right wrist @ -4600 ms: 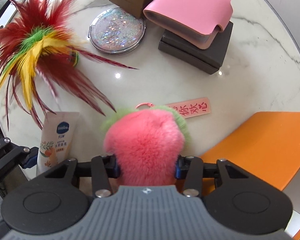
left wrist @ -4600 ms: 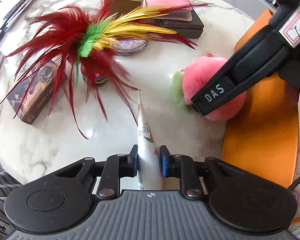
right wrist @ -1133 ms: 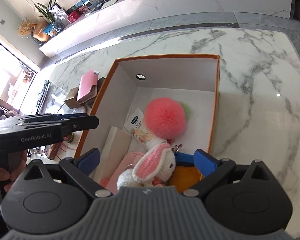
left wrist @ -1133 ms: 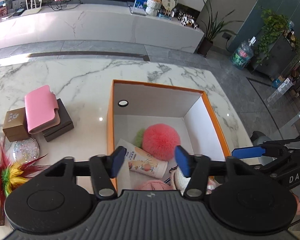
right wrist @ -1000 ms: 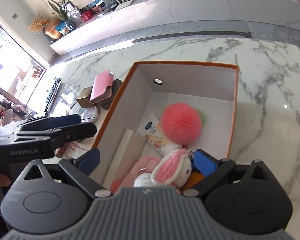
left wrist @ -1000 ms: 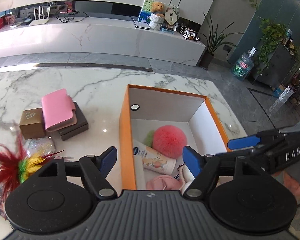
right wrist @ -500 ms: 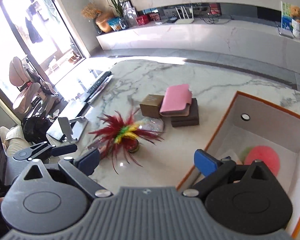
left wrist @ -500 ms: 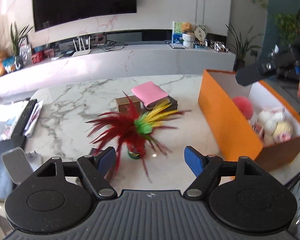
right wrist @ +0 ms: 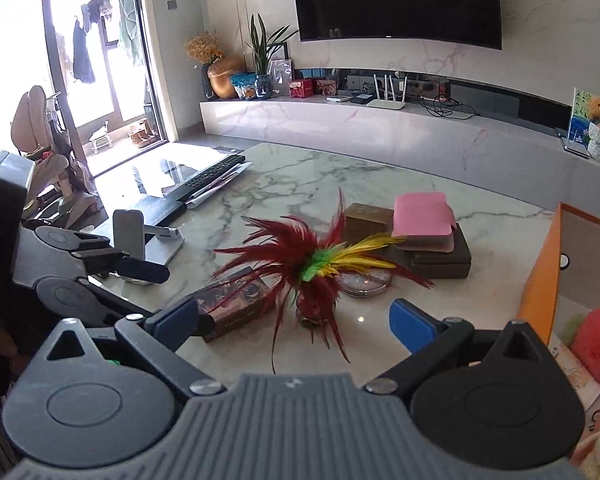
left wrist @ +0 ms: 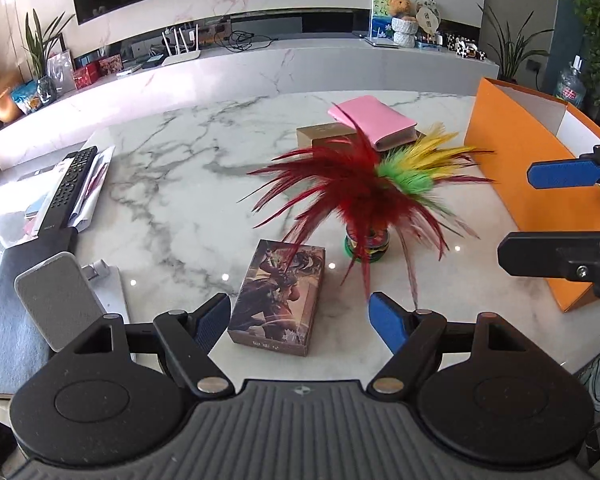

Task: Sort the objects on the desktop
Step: 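Withdraw both tools and move toward the feather shuttlecock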

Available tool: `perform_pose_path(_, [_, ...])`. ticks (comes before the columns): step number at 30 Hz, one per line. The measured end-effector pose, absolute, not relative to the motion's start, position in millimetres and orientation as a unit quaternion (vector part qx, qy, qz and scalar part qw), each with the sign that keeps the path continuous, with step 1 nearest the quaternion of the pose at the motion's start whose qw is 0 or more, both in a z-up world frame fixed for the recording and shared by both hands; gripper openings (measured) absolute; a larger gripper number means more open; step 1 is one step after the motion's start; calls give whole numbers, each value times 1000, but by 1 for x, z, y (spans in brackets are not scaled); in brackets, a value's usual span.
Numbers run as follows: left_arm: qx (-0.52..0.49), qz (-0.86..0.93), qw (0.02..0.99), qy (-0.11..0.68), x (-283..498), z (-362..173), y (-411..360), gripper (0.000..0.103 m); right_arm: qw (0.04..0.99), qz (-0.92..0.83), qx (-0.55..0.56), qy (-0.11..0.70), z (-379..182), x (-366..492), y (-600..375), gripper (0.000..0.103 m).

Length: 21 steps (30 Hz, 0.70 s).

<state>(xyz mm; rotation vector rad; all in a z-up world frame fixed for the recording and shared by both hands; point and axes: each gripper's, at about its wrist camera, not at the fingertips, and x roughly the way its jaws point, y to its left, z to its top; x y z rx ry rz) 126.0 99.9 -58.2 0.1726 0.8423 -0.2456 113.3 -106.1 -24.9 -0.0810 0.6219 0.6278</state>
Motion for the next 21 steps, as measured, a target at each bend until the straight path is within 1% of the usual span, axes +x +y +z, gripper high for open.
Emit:
perform_pose_path(9, [65, -136, 883, 444, 147, -70, 105, 90, 898, 249, 26, 362, -54, 150, -95, 102])
perform_pose_path(13, [76, -137, 873, 462, 154, -80, 106, 90, 900, 239, 40, 363, -63, 162, -85, 102])
perform_pose_path(18, [54, -120, 876, 465, 166, -86, 116, 90, 900, 230, 38, 368, -75, 172, -70, 102])
perform_pose_path(21, [62, -120, 872, 471, 173, -90, 113, 90, 901, 223, 35, 370, -82, 178, -62, 102])
